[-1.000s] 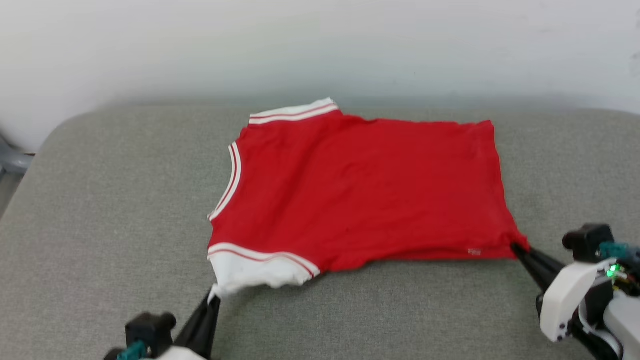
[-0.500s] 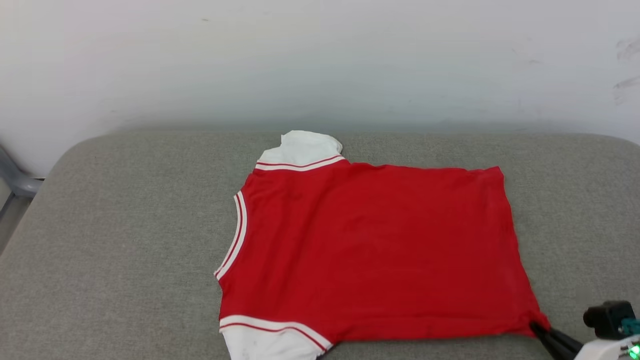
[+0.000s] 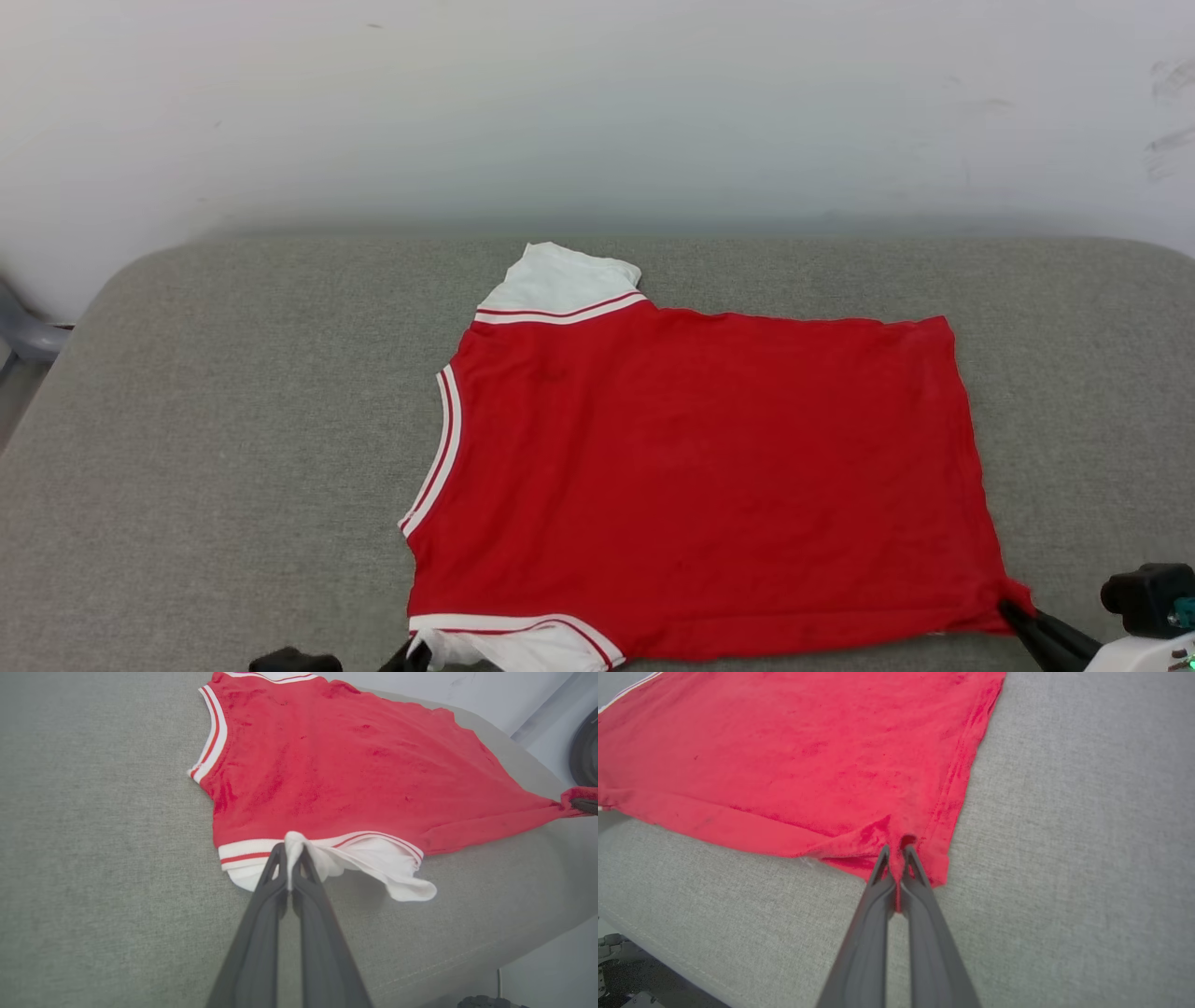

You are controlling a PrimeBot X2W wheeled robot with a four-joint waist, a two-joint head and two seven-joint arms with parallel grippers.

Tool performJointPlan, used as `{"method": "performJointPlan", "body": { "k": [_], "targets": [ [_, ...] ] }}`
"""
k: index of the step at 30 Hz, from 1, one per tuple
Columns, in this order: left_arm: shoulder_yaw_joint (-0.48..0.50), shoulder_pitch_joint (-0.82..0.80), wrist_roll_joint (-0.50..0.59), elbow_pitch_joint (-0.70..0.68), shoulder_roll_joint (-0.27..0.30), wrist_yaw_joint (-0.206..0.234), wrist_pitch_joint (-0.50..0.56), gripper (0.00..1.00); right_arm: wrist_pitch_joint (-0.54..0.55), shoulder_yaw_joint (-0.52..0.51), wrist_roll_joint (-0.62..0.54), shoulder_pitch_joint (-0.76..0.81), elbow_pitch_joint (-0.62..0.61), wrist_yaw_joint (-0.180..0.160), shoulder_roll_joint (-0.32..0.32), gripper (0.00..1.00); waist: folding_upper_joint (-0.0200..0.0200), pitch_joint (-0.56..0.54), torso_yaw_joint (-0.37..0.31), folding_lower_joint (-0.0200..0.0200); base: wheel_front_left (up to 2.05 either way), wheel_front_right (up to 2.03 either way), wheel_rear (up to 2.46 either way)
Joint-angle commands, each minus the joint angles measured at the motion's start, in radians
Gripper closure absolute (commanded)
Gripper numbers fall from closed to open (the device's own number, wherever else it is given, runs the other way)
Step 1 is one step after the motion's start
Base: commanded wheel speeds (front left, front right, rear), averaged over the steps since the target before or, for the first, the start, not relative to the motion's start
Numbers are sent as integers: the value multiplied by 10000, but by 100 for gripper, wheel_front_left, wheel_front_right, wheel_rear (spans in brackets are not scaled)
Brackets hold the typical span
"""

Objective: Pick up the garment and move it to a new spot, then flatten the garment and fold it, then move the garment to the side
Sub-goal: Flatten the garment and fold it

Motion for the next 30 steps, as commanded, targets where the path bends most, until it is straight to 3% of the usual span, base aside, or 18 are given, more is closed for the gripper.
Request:
{"method": "performJointPlan", "body": {
  "k": [1,15,30],
  "targets": [
    [37,-302,145,39,131,-68,-91,100,113,-153,-105,36,-165,-12,117,100,-1,50,-31,0,0,0,0],
    [158,-3586,678,628,517,-593,261,100,836,-1130,-439,-1185,-956,-12,557,100,-1,1343,-332,0,0,0,0],
    [-344,-6607,759,3198,438,-1023,88,100,1418,-610,-269,-3315,-383,-12,633,100,-1,2612,-655,0,0,0,0]
  ]
}}
